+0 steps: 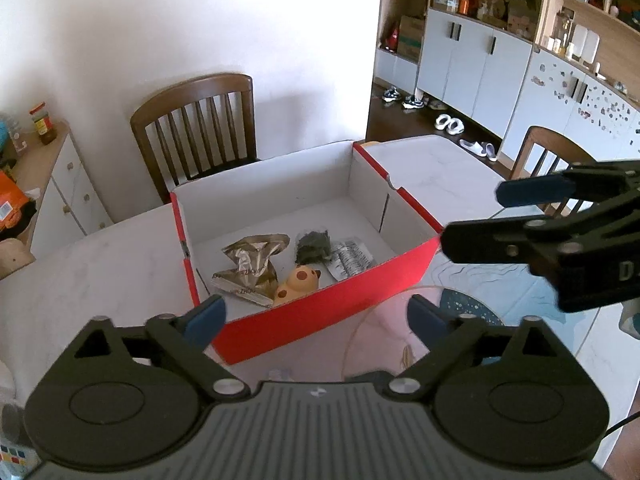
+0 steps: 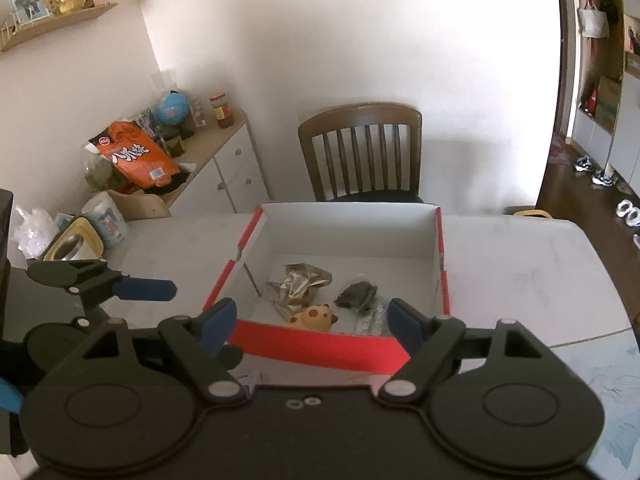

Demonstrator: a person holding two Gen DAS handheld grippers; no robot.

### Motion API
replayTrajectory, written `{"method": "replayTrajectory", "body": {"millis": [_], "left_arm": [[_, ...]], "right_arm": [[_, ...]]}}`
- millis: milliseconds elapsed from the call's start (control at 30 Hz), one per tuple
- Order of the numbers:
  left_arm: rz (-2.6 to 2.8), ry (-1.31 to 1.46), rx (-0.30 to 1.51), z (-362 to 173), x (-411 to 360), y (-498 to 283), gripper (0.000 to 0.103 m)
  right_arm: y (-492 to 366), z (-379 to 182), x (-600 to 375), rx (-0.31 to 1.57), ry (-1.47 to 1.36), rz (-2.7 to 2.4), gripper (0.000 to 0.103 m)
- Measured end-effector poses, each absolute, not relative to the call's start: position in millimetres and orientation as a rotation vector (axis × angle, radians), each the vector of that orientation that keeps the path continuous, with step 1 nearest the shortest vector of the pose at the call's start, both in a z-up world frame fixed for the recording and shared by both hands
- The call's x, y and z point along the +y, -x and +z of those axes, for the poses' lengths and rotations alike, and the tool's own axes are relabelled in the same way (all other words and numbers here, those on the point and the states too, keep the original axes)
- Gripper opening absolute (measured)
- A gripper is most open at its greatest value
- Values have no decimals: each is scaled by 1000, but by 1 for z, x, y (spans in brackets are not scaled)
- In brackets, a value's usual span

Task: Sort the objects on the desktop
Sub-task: 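Move both tools back toward the packages on the patterned mat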

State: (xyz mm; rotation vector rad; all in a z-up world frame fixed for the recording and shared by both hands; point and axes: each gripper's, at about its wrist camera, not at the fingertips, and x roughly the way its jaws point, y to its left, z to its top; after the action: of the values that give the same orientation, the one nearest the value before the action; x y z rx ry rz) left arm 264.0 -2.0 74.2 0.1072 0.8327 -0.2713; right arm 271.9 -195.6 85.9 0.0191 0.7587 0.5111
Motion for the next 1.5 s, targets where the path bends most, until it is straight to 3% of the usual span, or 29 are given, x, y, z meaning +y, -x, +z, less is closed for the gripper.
{"method": "replayTrajectory", "body": {"millis": [133,333,1033,1500], "left_arm": [[-272,-106,827,73,5,-252,101],[-252,-98,814,68,17,-238,103],[-297,-108,759,12,34,-183,103],[-329,-120,820,-52,34,-179,103]], "right_arm": [[-260,85,-203,758,-46,505,88],[-237,81,-213,732,-67,525,103],[-174,24,-218,704,11,392,103],[-170,-33,-220,798,-17,341,103]]}}
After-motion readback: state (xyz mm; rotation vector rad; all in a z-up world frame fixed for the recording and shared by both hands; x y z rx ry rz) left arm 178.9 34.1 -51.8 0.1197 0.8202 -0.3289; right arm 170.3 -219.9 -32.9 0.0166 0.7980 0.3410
